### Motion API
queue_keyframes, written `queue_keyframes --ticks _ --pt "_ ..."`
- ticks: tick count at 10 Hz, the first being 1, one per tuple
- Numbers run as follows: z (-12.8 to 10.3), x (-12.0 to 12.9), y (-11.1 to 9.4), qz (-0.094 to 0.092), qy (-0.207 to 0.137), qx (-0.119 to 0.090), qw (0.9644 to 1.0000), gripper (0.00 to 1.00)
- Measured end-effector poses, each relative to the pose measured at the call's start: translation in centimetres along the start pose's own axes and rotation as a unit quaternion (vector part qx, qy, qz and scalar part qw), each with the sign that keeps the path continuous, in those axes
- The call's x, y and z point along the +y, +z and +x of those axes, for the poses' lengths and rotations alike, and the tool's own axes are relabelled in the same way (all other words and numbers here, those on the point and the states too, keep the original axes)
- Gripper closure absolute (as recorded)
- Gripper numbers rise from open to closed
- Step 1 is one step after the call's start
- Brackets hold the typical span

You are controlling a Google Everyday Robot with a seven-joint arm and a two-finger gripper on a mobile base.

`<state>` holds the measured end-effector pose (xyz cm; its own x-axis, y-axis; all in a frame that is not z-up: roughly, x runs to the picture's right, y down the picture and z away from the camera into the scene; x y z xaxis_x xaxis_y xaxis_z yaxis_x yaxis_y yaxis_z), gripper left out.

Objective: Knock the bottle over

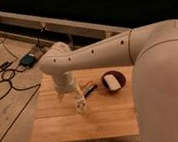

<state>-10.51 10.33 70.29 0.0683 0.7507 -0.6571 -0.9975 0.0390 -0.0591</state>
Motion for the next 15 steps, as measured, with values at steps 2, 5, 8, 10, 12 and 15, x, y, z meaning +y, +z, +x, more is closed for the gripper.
queue_keyframes --ticks 2,5,8,10,12,15 --pt "0.0 0.0 0.0 0.0 0.0 0.0 1.0 0.35" --pt "0.0 0.0 0.0 0.0 0.0 0.0 1.0 0.35" --pt "-1.3 -1.6 0.4 0.01 0.007 -0.003 0.9999 0.35" --pt "-2.1 -2.4 0.6 0.016 0.009 -0.005 0.9998 0.35" --pt "-3.2 -3.4 1.0 0.021 0.011 -0.007 0.9997 0.35" --pt "-4.8 -5.9 1.1 0.033 0.029 -0.015 0.9989 0.35"
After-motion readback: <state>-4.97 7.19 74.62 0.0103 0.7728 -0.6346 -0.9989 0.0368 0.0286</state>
